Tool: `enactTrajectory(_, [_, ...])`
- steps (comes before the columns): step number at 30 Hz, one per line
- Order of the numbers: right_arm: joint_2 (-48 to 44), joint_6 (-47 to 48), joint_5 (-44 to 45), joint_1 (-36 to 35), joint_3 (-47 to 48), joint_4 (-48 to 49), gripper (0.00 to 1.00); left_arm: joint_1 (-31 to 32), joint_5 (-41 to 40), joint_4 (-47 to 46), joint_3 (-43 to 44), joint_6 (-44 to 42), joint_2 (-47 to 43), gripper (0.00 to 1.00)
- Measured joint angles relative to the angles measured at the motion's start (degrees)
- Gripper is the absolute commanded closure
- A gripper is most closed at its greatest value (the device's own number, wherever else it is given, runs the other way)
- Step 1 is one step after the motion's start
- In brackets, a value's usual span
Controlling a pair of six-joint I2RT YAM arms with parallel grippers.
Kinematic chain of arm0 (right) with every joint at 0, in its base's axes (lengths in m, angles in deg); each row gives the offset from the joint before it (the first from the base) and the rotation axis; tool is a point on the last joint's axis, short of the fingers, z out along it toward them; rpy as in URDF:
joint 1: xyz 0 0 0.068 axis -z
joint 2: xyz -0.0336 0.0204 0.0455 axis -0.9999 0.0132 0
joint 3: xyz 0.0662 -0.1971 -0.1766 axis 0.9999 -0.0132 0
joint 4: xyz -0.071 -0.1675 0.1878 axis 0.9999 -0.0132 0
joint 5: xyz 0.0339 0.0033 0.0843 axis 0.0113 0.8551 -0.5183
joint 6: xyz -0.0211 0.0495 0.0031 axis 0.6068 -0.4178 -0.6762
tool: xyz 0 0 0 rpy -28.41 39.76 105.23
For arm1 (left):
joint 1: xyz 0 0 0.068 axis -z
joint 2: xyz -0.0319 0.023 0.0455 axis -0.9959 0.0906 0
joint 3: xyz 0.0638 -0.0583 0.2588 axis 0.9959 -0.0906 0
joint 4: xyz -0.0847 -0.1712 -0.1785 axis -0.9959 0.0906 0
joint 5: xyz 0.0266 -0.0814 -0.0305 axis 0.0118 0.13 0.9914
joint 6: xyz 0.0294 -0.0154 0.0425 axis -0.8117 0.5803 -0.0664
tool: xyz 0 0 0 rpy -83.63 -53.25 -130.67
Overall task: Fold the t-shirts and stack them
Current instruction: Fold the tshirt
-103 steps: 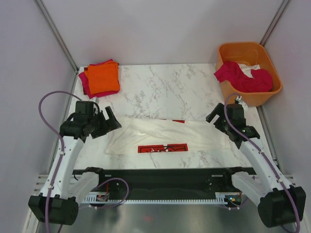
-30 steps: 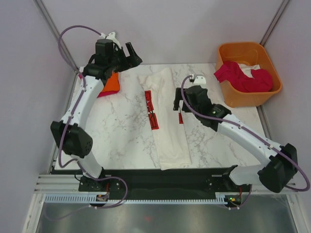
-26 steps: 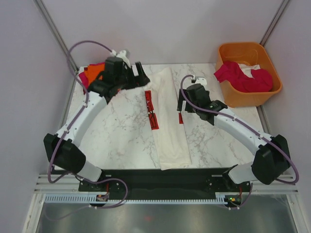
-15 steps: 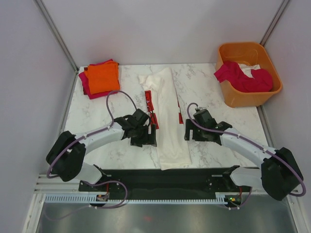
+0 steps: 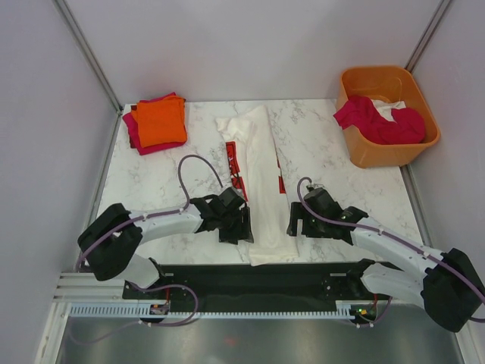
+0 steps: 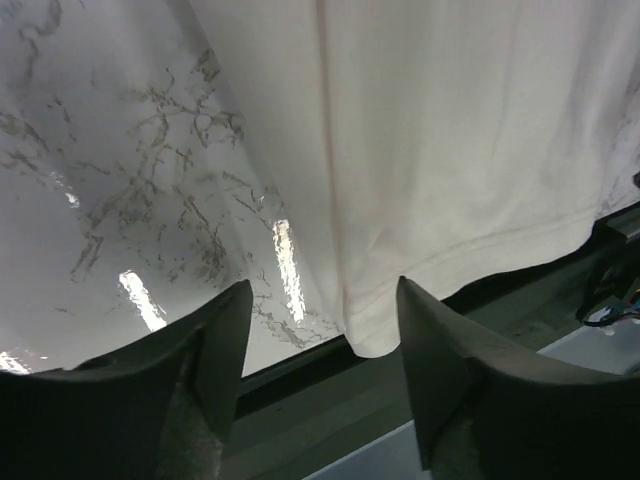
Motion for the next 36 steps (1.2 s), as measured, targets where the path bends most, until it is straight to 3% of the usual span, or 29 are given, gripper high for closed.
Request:
enactTrajectory(2, [0.6, 0.0, 0.3, 0.0, 0.5, 0.1, 0.06, 1.0, -0.1, -0.5, 0.0, 1.4, 2.2, 0.49])
enactTrajectory(4, [1.2, 0.1, 0.4, 0.0, 0.8, 0.2, 0.06, 1.7, 0.5, -1.8, 0.1, 3.0, 4.2, 0.53])
enactTrajectory(5, [1.3, 0.1, 0.6, 0.0, 0.9, 0.3, 0.06, 1.9, 0.8, -2.5, 0.3, 3.4, 4.7, 0.64])
enactTrajectory(7, [1.4, 0.2, 0.9, 0.0, 0.9, 0.3, 0.06, 2.2, 1.4, -4.6, 0.9, 4.5, 6.8, 0.77])
enactTrajectory(8, [1.4, 0.2, 1.0, 0.0, 0.9, 0.3, 0.06, 2.2, 1.9, -5.3, 1.2, 5.1, 7.6, 0.98])
enactTrajectory(17, [1.4, 0.2, 0.7, 0.0, 0.9, 0.4, 0.07, 2.1, 2.2, -10.0, -0.7, 5.7, 7.3, 0.98])
enactTrajectory(24, [-0.2, -2.0, -3.0, -1.5, -1.3, 4.5, 0.1, -1.0, -0.3, -8.5, -8.1, 5.7, -2.4, 0.98])
enactTrajectory(30, [-0.2, -7.1, -6.1, -10.1, -5.9, 10.9, 0.09, -1.1, -1.0, -8.4, -10.0, 5.7, -6.3, 0.98])
enactTrajectory(36, [-2.4, -11.1, -6.2, -12.5, -8.5, 14.6, 0.09, -1.1, -1.6, -8.1, -14.1, 5.7, -19.3, 0.98])
